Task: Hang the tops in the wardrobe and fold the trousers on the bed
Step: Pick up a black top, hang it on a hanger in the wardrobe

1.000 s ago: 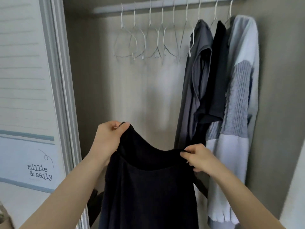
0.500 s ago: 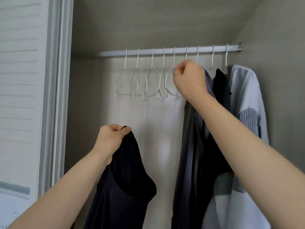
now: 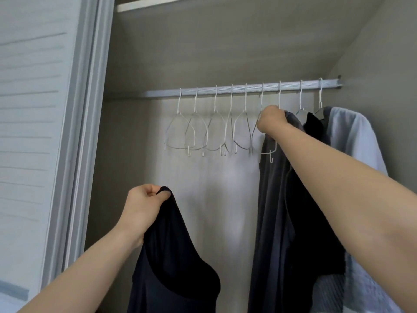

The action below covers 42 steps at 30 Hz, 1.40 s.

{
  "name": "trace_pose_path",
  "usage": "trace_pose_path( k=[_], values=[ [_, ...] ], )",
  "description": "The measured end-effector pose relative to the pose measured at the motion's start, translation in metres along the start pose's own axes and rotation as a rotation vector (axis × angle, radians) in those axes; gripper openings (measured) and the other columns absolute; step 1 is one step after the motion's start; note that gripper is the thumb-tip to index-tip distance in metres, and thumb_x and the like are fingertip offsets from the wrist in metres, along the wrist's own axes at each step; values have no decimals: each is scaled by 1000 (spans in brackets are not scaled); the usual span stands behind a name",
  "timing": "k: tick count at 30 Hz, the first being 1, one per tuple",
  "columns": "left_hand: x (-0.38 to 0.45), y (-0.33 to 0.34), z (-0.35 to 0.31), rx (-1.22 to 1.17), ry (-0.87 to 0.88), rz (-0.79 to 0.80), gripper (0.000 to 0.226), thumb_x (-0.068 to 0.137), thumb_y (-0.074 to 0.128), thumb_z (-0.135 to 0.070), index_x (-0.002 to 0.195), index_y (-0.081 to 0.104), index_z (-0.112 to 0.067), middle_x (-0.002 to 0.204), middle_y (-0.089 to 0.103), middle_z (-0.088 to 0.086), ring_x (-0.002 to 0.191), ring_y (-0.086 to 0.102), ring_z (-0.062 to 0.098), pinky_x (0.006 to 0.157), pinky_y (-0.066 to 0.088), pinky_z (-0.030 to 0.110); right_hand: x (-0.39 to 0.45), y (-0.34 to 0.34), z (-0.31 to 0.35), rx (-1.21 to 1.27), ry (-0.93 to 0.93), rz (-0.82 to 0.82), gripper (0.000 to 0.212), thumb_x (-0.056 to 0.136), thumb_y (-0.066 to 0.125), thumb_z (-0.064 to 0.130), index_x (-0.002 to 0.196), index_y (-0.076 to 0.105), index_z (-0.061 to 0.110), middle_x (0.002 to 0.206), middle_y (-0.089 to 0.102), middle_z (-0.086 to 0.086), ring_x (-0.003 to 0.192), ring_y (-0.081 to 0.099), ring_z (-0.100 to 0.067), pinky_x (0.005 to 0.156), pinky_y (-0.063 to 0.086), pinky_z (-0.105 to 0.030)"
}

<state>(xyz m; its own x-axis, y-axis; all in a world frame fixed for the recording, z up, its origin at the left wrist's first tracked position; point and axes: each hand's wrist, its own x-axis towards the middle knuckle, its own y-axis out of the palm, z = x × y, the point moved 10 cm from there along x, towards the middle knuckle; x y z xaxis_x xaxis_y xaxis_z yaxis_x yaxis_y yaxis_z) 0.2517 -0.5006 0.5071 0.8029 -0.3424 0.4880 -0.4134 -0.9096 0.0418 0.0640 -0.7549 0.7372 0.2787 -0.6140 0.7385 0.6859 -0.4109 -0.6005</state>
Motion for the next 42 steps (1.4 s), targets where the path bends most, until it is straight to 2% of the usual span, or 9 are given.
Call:
trace_pose_path(
  k=[2, 6, 12, 18, 22, 26, 31, 35, 42],
  values=[
    [1, 1, 3, 5, -7, -1, 15, 91, 65, -14, 90, 68, 1, 76, 65, 12, 65, 60, 19, 61, 48, 26, 4, 10, -13, 182, 92, 38, 7, 90, 52, 0, 93, 57, -5, 111, 64, -22, 87, 59, -29, 56, 45, -30],
    [3, -1, 10, 23, -30, 1, 24, 92, 64, -20, 92, 66, 4, 75, 62, 11, 67, 58, 20, 63, 47, 29, -4, 26, -27, 777, 312, 97, 16, 96, 42, 2, 96, 58, -2, 92, 65, -15, 74, 58, -23, 78, 53, -39],
    [-9, -7, 16, 65, -64, 11, 28, 94, 62, -20, 93, 63, 8, 74, 58, 11, 66, 53, 20, 61, 44, 28, -22, 10, -25, 1311, 485, 10, 37, 97, 24, 19, 108, 58, 10, 76, 61, -7, 57, 52, -15, 62, 48, -34],
    [-28, -15, 18, 57, -72, 24, 29, 92, 64, -22, 92, 63, 7, 75, 58, 11, 69, 54, 21, 64, 45, 31, -74, -10, -14, 1057, 198, -108, 14, 93, 34, 9, 105, 42, 13, 104, 60, -14, 76, 51, -20, 70, 53, -35],
    [-49, -29, 19, 62, -51, -9, 27, 90, 66, -23, 87, 64, 3, 75, 61, 11, 72, 57, 23, 71, 50, 38, -175, -10, -23, 1157, 123, -95, 14, 96, 34, 17, 82, 34, 21, 79, 42, -7, 66, 42, -18, 67, 50, -41],
    [-76, -39, 26, 132, -43, -8, 24, 89, 67, -26, 83, 65, -3, 80, 67, 14, 79, 63, 28, 84, 54, 47, -294, -6, -37, 1238, 95, -51, 18, 94, 35, 1, 102, 41, 16, 65, 51, 4, 54, 47, -11, 59, 51, -37],
    [-113, -33, 32, 265, -14, 37, 15, 89, 66, -25, 81, 68, -13, 82, 69, 4, 90, 65, 25, 87, 53, 40, -351, 58, -68, 1390, 439, 213, 36, 91, 53, 2, 120, 39, 19, 81, 50, -6, 47, 49, -13, 45, 47, -26],
    [-141, -29, 40, 315, -28, 66, 16, 91, 65, -25, 84, 69, -11, 80, 67, 1, 87, 63, 22, 77, 47, 31, -380, 83, -114, 1174, 540, 252, 13, 97, 51, 18, 85, 48, 18, 60, 32, -1, 35, 27, -6, 35, 22, -16],
    [-152, -29, 49, 508, 8, 85, 21, 93, 62, -28, 88, 69, -9, 83, 67, 3, 79, 58, 16, 74, 40, 26, -425, 57, -108, 1211, 120, 307, 18, 100, 47, 15, 86, 51, 3, 59, 19, -23, 45, 18, -19, 38, 20, -22]
  ],
)
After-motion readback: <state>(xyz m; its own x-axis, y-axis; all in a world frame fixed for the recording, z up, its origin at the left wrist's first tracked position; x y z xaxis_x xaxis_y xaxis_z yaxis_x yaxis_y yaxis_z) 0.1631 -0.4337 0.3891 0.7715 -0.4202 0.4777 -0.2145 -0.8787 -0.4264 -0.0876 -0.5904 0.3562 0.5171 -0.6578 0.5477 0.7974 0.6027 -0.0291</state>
